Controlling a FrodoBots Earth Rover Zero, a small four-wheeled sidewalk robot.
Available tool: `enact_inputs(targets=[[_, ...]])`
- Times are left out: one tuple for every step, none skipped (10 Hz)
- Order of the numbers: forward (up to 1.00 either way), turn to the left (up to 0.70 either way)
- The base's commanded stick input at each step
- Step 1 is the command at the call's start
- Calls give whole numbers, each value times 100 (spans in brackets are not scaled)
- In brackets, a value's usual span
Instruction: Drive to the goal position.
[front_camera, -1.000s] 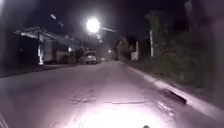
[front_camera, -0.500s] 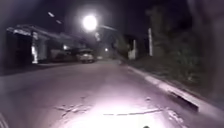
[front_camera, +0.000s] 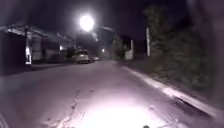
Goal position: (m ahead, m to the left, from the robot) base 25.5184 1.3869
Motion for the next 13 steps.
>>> enact_inputs(targets=[[70, 0], [70, 0], [70, 32], [70, 35], [70, 24], [70, 0], [70, 0], [70, 0], [70, 0], [70, 0], [70, 0], [70, 0], [70, 0]])
